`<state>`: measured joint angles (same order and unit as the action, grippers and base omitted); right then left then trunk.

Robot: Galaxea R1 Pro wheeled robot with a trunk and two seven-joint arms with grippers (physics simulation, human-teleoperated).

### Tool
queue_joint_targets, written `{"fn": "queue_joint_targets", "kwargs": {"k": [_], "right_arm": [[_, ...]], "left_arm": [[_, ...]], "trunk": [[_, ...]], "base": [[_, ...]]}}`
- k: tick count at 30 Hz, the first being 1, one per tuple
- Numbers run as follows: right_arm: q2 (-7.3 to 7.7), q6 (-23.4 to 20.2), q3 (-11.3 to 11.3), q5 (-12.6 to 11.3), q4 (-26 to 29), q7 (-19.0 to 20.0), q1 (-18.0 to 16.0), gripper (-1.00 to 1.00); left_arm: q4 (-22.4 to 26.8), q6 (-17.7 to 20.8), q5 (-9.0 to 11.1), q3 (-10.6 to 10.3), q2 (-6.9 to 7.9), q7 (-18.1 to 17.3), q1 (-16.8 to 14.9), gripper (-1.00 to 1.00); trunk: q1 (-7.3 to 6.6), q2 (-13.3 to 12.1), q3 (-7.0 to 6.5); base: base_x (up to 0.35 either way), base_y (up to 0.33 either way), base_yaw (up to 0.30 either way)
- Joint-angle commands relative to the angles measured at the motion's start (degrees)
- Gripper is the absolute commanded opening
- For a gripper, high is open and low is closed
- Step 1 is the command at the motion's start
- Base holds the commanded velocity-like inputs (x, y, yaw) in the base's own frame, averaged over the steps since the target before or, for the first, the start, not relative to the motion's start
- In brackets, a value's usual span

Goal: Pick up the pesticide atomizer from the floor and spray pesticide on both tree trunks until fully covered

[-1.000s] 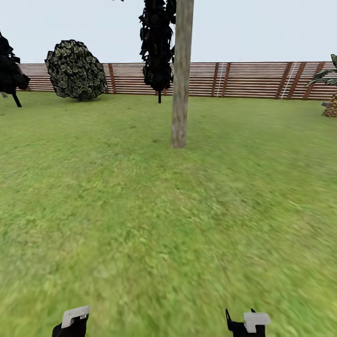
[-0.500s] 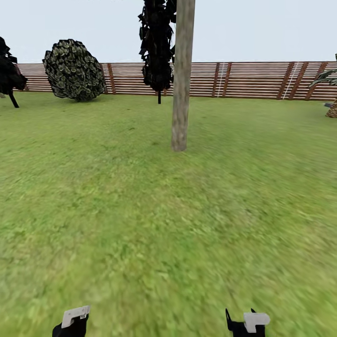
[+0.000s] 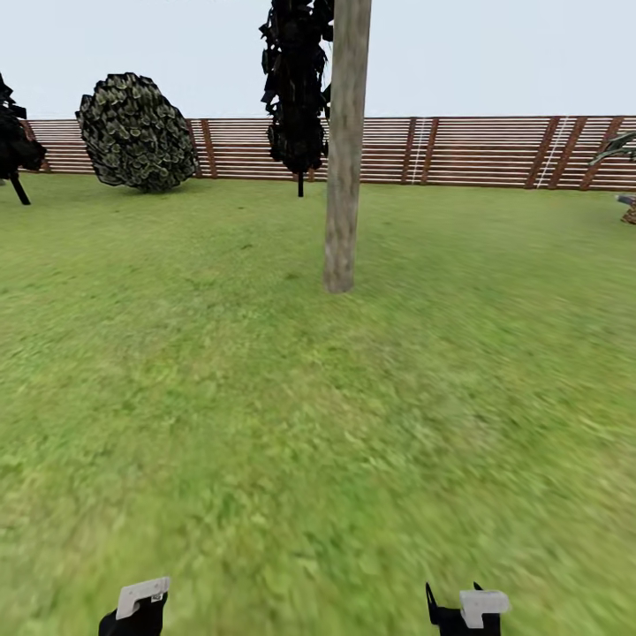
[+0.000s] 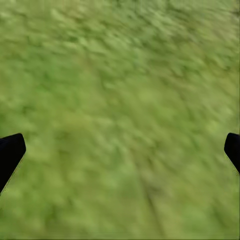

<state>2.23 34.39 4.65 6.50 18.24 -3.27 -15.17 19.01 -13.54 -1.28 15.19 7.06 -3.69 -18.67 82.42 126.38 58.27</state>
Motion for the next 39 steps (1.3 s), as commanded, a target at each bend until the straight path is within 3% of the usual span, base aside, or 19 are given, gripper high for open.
{"fn": "queue_joint_targets", "kwargs": {"k": [1,28,39], "right_arm": [[-0.03,0.15,0.28,0.61,-0.05,-0.25,-0.03,1.00],[-0.03,0.15,0.28,0.61,-0.05,-0.21,-0.03,1.00],[-0.09,0.15,0.27,0.54,-0.14,-0.25,-0.03,1.00]], "left_arm": [[-0.06,-0.17,-0.13,0.45,-0.03,-0.41,-0.05,-1.00],[-0.05,-0.13,-0.13,0.48,0.04,-0.36,-0.05,-1.00],[-0.03,-0.24,-0.11,2.59,1.74,-0.43,0.02,-1.00]], "trunk": [[0.03,0.01,0.04],[0.03,0.01,0.04],[0.03,0.01,0.04]], "base": [[0.339,0.000,0.000],[0.339,0.000,0.000],[0.339,0.000,0.000]]}}
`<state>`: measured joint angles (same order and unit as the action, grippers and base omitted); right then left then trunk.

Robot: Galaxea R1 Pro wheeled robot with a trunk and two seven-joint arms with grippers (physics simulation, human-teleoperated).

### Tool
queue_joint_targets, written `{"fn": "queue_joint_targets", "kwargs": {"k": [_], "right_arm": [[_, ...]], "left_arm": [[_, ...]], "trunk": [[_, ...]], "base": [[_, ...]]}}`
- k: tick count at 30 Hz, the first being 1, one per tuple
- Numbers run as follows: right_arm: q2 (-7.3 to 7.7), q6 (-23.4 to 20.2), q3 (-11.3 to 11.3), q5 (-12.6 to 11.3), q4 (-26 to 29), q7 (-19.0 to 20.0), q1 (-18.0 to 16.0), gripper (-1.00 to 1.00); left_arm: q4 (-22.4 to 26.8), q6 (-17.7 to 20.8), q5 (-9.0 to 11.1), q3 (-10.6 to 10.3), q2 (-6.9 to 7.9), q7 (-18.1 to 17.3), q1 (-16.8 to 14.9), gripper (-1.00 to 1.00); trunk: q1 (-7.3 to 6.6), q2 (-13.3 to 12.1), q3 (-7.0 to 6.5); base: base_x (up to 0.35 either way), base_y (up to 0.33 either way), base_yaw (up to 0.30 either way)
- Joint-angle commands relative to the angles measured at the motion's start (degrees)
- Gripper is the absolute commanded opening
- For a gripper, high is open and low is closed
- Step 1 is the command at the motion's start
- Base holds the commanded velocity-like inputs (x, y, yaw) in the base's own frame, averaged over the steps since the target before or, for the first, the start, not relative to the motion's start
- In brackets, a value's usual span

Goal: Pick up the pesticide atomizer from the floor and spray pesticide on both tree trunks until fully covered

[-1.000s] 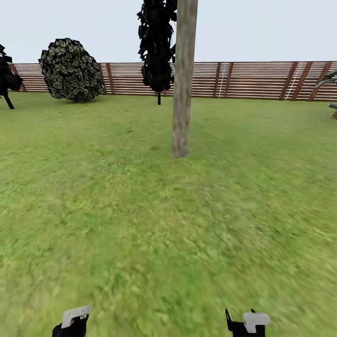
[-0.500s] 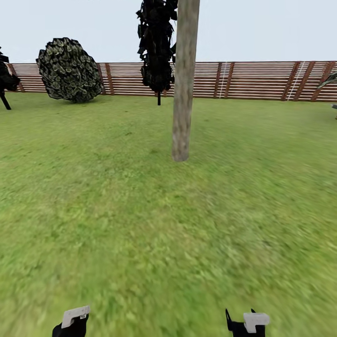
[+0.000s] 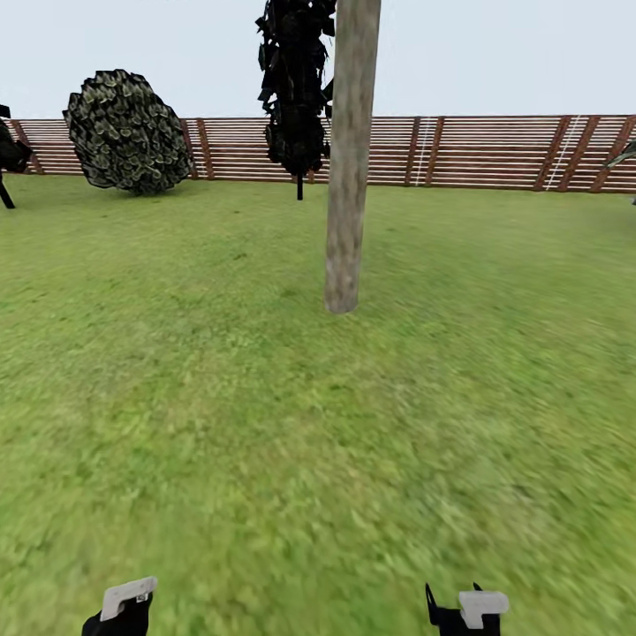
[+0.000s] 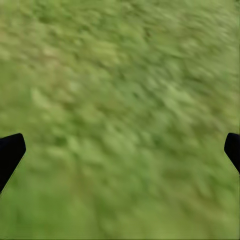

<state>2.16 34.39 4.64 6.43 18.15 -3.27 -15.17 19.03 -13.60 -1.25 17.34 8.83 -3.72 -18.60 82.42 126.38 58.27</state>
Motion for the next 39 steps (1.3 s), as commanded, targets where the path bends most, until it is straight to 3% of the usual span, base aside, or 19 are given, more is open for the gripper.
{"fn": "queue_joint_targets", "kwargs": {"k": [1,31,39], "right_arm": [[-0.04,0.15,0.28,0.61,-0.05,-0.25,-0.03,1.00],[0.03,0.15,0.28,0.60,0.11,-0.25,-0.03,1.00],[-0.03,0.15,0.28,0.60,0.12,-0.25,-0.03,1.00]], "left_arm": [[-0.05,-0.18,-0.14,0.48,-0.03,-0.43,-0.04,-1.00],[-0.05,-0.14,-0.11,0.50,-0.48,-0.58,-0.04,-1.00],[-0.05,-0.16,-0.15,0.46,-0.53,-0.58,-0.04,-1.00]], "trunk": [[0.03,0.01,0.04],[0.03,0.01,0.04],[0.03,0.01,0.04]], "base": [[0.339,0.000,0.000],[0.339,0.000,-0.001],[0.339,0.000,-0.159]]}}
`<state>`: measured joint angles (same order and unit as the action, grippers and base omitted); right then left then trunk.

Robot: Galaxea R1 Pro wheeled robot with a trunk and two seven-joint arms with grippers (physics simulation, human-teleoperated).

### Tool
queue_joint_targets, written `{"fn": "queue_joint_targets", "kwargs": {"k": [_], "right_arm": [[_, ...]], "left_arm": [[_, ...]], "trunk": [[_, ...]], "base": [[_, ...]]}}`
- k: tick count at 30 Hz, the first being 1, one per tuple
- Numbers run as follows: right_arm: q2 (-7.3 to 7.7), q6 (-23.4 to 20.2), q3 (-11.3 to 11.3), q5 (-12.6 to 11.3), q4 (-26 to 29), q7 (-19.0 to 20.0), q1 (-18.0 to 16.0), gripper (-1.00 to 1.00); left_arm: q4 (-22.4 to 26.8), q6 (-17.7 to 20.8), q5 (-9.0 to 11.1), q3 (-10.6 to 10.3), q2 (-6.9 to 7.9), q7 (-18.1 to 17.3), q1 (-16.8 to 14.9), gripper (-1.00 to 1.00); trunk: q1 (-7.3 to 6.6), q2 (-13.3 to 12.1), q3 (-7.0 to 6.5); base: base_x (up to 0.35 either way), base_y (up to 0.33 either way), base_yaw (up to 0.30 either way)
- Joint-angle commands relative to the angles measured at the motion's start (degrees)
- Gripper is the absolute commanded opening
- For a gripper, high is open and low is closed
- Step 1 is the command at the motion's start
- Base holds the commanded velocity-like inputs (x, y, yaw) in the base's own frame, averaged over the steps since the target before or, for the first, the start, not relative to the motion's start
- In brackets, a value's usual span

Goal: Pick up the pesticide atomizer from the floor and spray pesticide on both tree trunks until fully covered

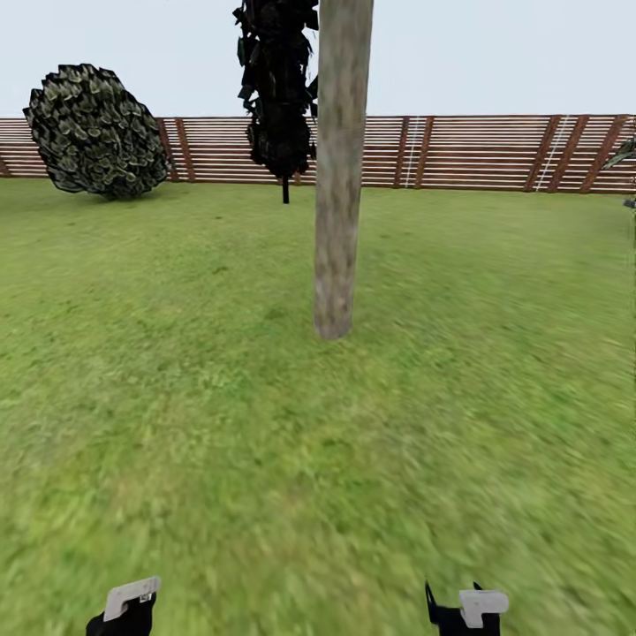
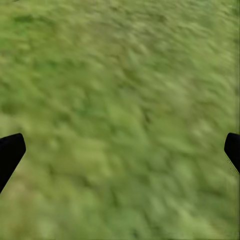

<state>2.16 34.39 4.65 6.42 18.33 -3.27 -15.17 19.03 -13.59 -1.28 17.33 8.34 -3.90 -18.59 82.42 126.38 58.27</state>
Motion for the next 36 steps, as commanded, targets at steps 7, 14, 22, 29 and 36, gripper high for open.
{"fn": "queue_joint_targets", "kwargs": {"k": [7,14,22,29,36], "right_arm": [[-0.13,0.15,0.24,0.61,-0.03,-0.23,-0.04,1.00],[-0.22,0.15,0.31,0.61,0.00,-0.32,-0.04,1.00],[-0.10,0.15,0.36,0.61,-0.05,-0.30,-0.04,1.00],[0.03,0.15,0.36,0.61,-0.05,-0.25,-0.04,1.00],[0.04,0.15,0.31,0.61,-0.05,-0.25,-0.04,1.00]], "left_arm": [[-0.05,-0.18,-0.17,0.43,-0.15,-0.41,-0.04,-1.00],[-0.05,-0.20,-0.21,0.37,-0.23,-0.38,-0.04,-1.00],[-0.05,-0.20,-0.22,0.42,-0.25,-0.32,-0.04,-1.00],[-0.05,-0.20,-0.22,0.42,-0.25,-0.32,-0.04,-1.00],[-0.05,-0.20,-0.22,0.43,-0.25,-0.32,-0.04,-1.00]], "trunk": [[0.03,0.01,0.07],[0.03,0.01,0.53],[0.03,0.01,1.03],[0.03,0.01,1.06],[0.03,0.01,1.06]], "base": [[0.339,0.000,-0.015],[0.339,0.000,-0.001],[0.339,0.000,0.000],[0.339,0.000,0.000],[0.340,-0.012,0.000]]}}
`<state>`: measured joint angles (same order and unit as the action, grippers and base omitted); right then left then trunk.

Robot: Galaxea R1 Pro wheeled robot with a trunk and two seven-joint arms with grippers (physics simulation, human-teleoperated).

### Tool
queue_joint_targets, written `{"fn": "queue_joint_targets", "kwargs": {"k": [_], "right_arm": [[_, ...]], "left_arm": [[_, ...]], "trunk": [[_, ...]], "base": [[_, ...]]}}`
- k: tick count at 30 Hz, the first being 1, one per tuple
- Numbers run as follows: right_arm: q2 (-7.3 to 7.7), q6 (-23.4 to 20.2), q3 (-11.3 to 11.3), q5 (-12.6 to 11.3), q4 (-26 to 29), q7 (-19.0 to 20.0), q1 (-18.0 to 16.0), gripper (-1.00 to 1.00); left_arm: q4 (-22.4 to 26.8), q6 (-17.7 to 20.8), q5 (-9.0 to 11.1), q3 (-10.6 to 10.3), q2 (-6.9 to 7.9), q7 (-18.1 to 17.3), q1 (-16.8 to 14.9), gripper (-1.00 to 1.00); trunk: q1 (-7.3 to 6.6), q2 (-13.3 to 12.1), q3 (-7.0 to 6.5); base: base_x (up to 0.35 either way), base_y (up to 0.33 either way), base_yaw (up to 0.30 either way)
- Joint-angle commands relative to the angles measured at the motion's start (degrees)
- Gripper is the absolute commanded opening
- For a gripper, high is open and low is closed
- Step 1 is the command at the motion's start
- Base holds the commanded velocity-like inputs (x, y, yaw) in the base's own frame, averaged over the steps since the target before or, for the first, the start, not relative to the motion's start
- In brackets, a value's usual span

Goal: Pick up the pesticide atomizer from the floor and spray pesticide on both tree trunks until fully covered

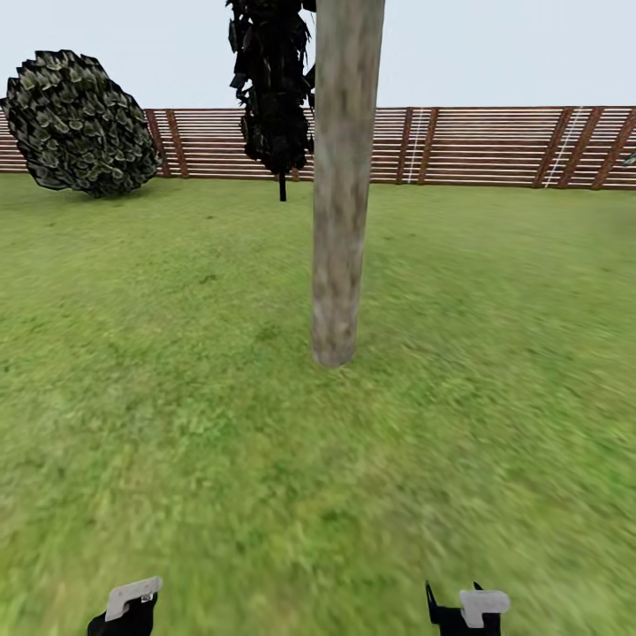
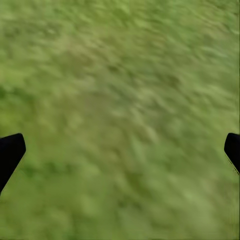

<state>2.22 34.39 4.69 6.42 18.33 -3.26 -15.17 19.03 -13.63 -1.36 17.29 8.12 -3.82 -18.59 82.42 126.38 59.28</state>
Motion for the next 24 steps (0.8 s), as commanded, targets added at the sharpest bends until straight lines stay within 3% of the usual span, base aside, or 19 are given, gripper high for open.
{"fn": "queue_joint_targets", "kwargs": {"k": [1,24], "right_arm": [[-0.03,0.15,0.25,0.61,-0.03,-0.26,-0.03,1.00],[-0.03,0.15,0.32,0.61,-0.05,-0.28,-0.03,1.00]], "left_arm": [[-0.05,-0.17,-0.14,0.45,-0.03,-0.40,-0.05,-1.00],[-0.05,-0.17,-0.22,0.43,-0.03,-0.40,-0.05,-1.00]], "trunk": [[0.03,0.01,0.04],[0.03,0.01,0.04]], "base": [[0.339,-0.060,0.000],[0.333,-0.095,-0.001]]}}
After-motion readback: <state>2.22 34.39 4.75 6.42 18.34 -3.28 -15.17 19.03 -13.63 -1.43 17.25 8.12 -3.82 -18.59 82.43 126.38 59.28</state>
